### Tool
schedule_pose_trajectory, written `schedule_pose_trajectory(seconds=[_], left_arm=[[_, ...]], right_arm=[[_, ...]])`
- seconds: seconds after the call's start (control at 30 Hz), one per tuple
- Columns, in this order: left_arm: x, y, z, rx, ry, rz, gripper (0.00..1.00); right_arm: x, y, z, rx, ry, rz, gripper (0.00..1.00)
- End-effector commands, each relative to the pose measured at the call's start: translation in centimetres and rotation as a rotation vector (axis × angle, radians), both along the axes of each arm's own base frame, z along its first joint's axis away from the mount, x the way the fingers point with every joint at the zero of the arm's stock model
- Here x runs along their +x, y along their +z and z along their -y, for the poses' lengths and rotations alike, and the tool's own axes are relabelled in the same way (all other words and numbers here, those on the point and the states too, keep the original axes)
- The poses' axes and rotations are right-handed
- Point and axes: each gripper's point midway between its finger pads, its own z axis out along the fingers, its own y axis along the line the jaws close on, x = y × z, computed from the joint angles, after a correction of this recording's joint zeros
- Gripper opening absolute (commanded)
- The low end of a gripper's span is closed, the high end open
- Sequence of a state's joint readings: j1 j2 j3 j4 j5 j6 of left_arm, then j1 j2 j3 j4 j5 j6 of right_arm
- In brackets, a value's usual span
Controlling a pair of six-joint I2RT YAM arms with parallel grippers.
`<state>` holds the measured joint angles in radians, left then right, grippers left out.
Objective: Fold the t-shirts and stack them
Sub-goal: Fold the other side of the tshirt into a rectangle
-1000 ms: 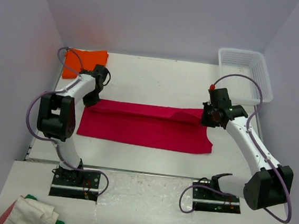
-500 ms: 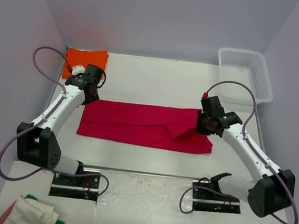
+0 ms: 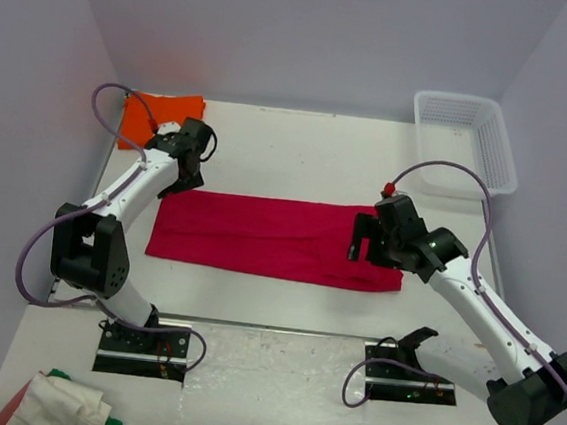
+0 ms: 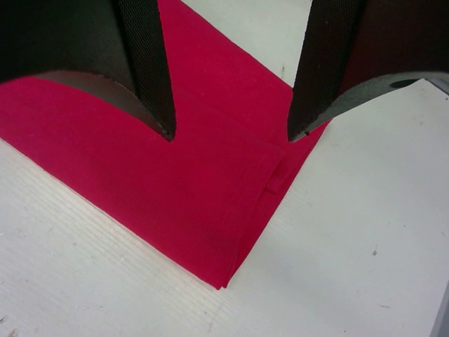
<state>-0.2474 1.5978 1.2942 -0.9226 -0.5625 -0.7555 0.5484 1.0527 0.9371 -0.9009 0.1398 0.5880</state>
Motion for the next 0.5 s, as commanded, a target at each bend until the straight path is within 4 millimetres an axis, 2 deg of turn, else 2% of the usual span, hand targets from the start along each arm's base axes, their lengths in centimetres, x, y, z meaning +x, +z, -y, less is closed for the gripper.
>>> schedule_pose_trajectory(seconds=[0.0, 0.03, 0.07, 0.1, 0.13, 0.17, 0.2, 0.27, 0.33, 0.37, 0.4, 0.43, 0.47], left_arm=[[1.6, 0.6, 0.2, 0.008, -0.010, 0.056, 0.66], [1.9, 0.7, 0.3, 0.008, -0.012, 0.052, 0.66], [2.0, 0.4, 0.3, 0.010, -0.014, 0.039, 0.66], [2.1, -0.4, 0.4, 0.013, -0.016, 0.010, 0.66], [2.2, -0.4, 0.6, 0.006, -0.021, -0.002, 0.66], [2.4, -1.0, 0.7, 0.006, -0.031, -0.025, 0.66], [2.5, -1.2, 0.9, 0.001, -0.039, -0.033, 0.62], [3.0, -1.3, 1.6, -0.026, -0.078, -0.034, 0.56], [4.1, -1.1, 2.7, -0.077, -0.127, -0.001, 0.11], [4.3, -0.9, 3.1, -0.088, -0.163, -0.002, 0.00], [4.6, -1.0, 3.8, -0.110, -0.211, -0.008, 0.00], [5.5, -1.0, 6.6, -0.226, -0.307, 0.018, 0.00], [5.6, -1.1, 7.8, -0.269, -0.375, 0.019, 0.00]], right_arm=[[1.8, 2.0, -0.8, 0.029, -0.033, 0.058, 0.91], [2.8, 2.7, -0.9, 0.015, -0.024, 0.084, 0.88], [3.5, 2.6, -1.0, -0.001, -0.027, 0.084, 0.79], [4.5, 1.7, -1.3, -0.027, -0.030, 0.062, 0.65], [5.4, 2.1, -1.6, -0.031, -0.035, 0.070, 0.12], [6.2, 1.9, -2.0, -0.034, -0.035, 0.073, 0.00], [6.7, 0.9, -2.5, -0.040, -0.025, 0.044, 0.00], [7.6, 0.3, -3.1, -0.041, -0.007, 0.039, 0.00], [8.7, -1.3, -2.5, -0.086, -0.024, 0.001, 0.00], [9.1, -1.9, -2.0, -0.099, -0.035, -0.015, 0.00], [9.7, -2.3, -1.4, -0.110, -0.048, -0.021, 0.00], [10.5, -3.3, 0.2, -0.145, -0.083, -0.047, 0.00], [10.9, -3.7, 1.4, -0.165, -0.112, -0.057, 0.00]])
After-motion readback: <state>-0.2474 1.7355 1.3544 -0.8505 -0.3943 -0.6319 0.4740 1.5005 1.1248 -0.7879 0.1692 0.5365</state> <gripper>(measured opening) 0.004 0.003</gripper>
